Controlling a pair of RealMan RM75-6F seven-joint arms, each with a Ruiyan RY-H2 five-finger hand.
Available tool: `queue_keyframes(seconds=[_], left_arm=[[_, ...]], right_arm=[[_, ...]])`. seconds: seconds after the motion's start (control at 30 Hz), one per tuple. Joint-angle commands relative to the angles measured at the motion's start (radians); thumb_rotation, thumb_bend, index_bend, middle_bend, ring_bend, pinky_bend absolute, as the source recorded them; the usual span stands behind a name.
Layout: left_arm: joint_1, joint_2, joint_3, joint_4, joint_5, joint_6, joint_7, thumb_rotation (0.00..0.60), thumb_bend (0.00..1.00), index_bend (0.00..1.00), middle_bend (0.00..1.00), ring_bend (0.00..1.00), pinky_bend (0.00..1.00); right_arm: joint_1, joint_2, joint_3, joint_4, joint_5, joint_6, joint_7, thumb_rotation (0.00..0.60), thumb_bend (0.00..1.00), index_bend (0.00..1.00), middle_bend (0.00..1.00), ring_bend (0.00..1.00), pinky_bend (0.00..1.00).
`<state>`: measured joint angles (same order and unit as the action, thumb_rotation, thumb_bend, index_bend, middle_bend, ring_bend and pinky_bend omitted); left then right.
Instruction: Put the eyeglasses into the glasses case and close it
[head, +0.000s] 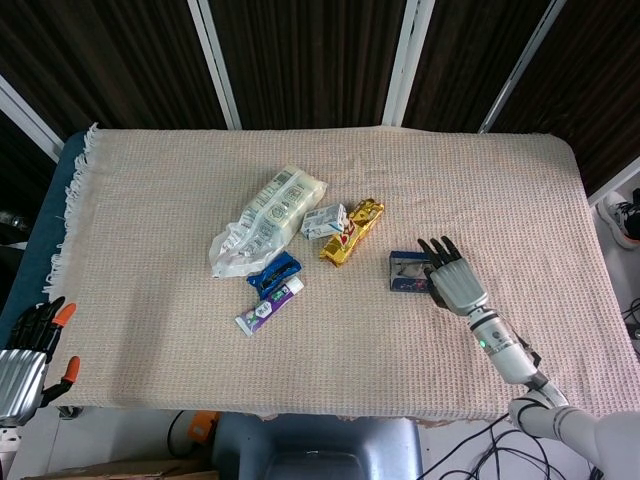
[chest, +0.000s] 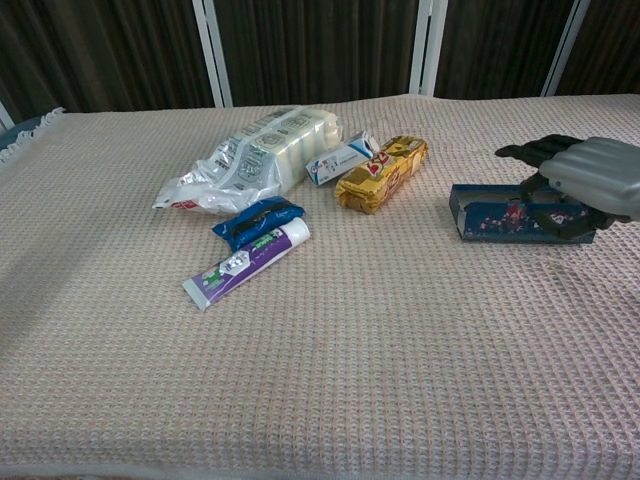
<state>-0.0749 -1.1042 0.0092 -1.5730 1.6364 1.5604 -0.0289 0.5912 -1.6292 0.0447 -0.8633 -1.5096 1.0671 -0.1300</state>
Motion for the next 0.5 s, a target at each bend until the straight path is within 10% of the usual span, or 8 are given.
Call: queue_keyframes(seconds=[0.03, 0.5], left_arm=[[0.0, 0.0, 0.0, 0.0, 0.0, 0.0, 0.0, 0.6, 0.45, 0.0, 0.0, 0.0, 0.08], [-0.001, -0.001, 0.001, -0.002, 0.0, -0.003, 0.007, 0.6, 0.45, 0.0, 0.0, 0.0, 0.08]], right_arm=[[-0.003, 0.005, -0.001, -0.007, -0.004, 0.009, 0.007, 0.6, 0.71, 0.69, 0.04, 0.0, 0.0], [-0.071, 0.117, -0.06, -0.182, -0.092, 0.155, 0.059, 0.6, 0.71, 0.69, 0.04, 0.0, 0.0]])
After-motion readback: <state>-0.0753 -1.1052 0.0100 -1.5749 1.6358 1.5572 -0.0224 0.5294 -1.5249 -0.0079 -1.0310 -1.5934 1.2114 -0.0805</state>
